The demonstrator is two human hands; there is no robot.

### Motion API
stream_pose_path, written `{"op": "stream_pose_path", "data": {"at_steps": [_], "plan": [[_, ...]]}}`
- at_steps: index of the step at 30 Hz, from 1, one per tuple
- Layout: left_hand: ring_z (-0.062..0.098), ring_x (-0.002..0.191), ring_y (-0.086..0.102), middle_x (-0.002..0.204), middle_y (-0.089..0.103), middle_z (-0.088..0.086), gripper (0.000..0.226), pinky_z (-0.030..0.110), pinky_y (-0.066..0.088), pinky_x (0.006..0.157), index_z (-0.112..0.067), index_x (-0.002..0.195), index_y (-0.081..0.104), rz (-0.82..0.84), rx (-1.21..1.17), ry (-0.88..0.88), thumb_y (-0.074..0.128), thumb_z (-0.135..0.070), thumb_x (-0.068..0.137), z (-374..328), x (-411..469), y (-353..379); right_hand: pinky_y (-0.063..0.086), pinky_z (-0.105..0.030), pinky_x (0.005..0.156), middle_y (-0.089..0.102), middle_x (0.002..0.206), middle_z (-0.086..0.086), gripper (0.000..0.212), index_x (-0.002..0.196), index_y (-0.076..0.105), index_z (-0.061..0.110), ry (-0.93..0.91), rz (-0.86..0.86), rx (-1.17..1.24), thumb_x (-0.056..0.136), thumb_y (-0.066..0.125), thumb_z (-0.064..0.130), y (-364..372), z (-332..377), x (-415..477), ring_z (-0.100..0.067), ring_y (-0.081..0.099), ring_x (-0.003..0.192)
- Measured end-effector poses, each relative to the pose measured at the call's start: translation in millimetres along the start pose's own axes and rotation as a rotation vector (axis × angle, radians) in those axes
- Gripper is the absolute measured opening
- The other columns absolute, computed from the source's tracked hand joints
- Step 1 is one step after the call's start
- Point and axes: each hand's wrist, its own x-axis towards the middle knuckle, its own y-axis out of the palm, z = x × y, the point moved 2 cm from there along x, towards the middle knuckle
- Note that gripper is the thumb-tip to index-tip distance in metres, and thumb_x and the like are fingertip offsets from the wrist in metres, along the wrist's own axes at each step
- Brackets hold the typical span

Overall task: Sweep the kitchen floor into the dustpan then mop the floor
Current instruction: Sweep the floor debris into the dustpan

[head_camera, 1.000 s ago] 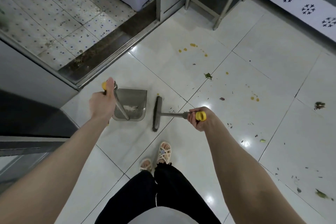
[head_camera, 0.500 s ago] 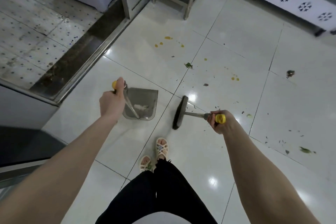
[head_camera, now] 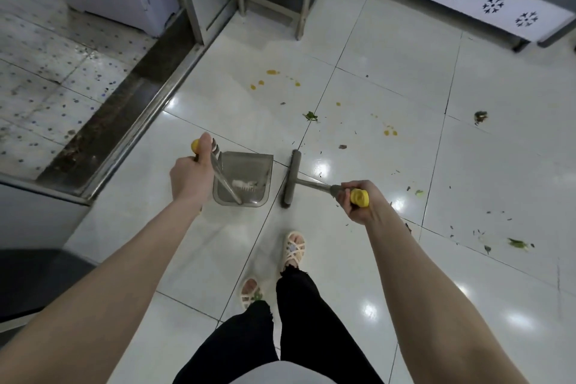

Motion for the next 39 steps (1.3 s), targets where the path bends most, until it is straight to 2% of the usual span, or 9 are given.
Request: {"op": "stream_pose_path", "data": {"at_steps": [6, 9, 14, 19, 24, 27, 31, 35, 39], "plan": [[0.029, 0.061, 0.056, 0.072, 0.06, 0.014, 0.085, 0.039, 0.049, 0.059, -0.007, 0.068, 0.055, -0.05, 0.009, -0.012, 0.027, -0.086, 0.076, -21.7, 25.0, 5.7, 0.045, -0.013, 0.032, 0.052, 0.047, -0.01, 0.015, 0.088, 0.054, -0.007, 0.064, 0.024, -0.071, 0.092, 0.048, 0.005, 38.8, 13.5, 29.6, -0.01, 0.05, 0.029], [0.03, 0.06, 0.056, 0.072, 0.059, 0.015, 0.086, 0.041, 0.052, 0.06, -0.008, 0.066, 0.053, -0.068, 0.026, -0.024, 0.026, -0.089, 0.072, -38.0, 37.3, 16.8, 0.045, -0.013, 0.033, 0.051, 0.047, -0.011, 0.016, 0.087, 0.054, -0.009, 0.113, 0.061, -0.079, 0.092, 0.047, 0.005, 54.1, 29.3, 47.5, -0.009, 0.049, 0.029], [0.031, 0.06, 0.057, 0.071, 0.06, 0.017, 0.082, 0.043, 0.053, 0.063, -0.004, 0.066, 0.053, -0.094, 0.047, -0.045, 0.031, -0.082, 0.081, -68.6, 53.1, 42.6, 0.043, -0.014, 0.03, 0.051, 0.047, -0.012, 0.011, 0.086, 0.051, -0.001, 0.143, 0.077, -0.098, 0.093, 0.044, 0.005, 75.3, 58.5, 76.7, -0.01, 0.048, 0.027], [0.029, 0.06, 0.054, 0.064, 0.054, 0.012, 0.078, 0.036, 0.047, 0.06, -0.006, 0.059, 0.048, -0.055, 0.022, -0.006, 0.033, -0.079, 0.083, -94.5, 61.2, 74.1, 0.043, -0.014, 0.03, 0.046, 0.068, -0.009, 0.011, 0.084, 0.052, -0.003, 0.135, 0.01, -0.161, 0.092, 0.046, 0.004, 66.2, 105.6, 90.3, -0.009, 0.047, 0.025], [0.028, 0.052, 0.054, 0.063, 0.056, 0.012, 0.077, 0.03, 0.044, 0.05, -0.001, 0.068, 0.054, -0.006, 0.034, -0.013, 0.035, -0.073, 0.088, -132.0, 64.1, 110.2, 0.041, -0.016, 0.028, 0.053, 0.054, -0.014, 0.016, 0.084, 0.052, -0.005, 0.106, -0.108, -0.165, 0.093, 0.048, 0.007, 29.9, 172.7, 82.8, -0.011, 0.047, 0.024], [0.029, 0.057, 0.056, 0.064, 0.058, 0.013, 0.079, 0.041, 0.052, 0.06, -0.002, 0.065, 0.055, 0.033, 0.041, 0.002, 0.035, -0.075, 0.086, -147.0, 65.0, 129.7, 0.042, -0.016, 0.028, 0.053, 0.05, -0.014, 0.016, 0.083, 0.053, -0.005, 0.079, -0.176, -0.171, 0.093, 0.049, 0.007, 12.7, 197.4, 73.4, -0.012, 0.047, 0.025], [0.032, 0.062, 0.059, 0.067, 0.06, 0.015, 0.08, 0.044, 0.054, 0.065, -0.003, 0.063, 0.055, 0.054, 0.043, 0.01, 0.034, -0.077, 0.084, -164.8, 68.6, 149.5, 0.041, -0.016, 0.027, 0.052, 0.067, -0.012, 0.006, 0.094, 0.054, -0.002, 0.008, -0.265, -0.114, 0.089, 0.052, 0.002, -10.3, 213.6, 70.8, -0.013, 0.049, 0.026], [0.035, 0.071, 0.062, 0.07, 0.06, 0.015, 0.081, 0.046, 0.055, 0.07, -0.005, 0.062, 0.054, 0.059, 0.04, 0.01, 0.033, -0.08, 0.082, -175.6, 75.7, 162.0, 0.043, -0.017, 0.029, 0.057, 0.057, -0.014, 0.023, 0.108, 0.051, 0.0, -0.027, -0.303, -0.042, 0.086, 0.053, -0.001, -24.9, 226.4, 72.8, -0.016, 0.051, 0.03], [0.04, 0.08, 0.066, 0.074, 0.063, 0.017, 0.084, 0.05, 0.057, 0.073, -0.006, 0.063, 0.056, 0.08, 0.029, 0.031, 0.029, -0.085, 0.076, -189.8, 88.4, 167.9, 0.043, -0.017, 0.029, 0.053, 0.075, -0.012, 0.021, 0.106, 0.048, 0.001, -0.029, -0.265, -0.091, 0.086, 0.051, 0.0, -9.6, 243.6, 65.5, -0.015, 0.052, 0.031]]}}
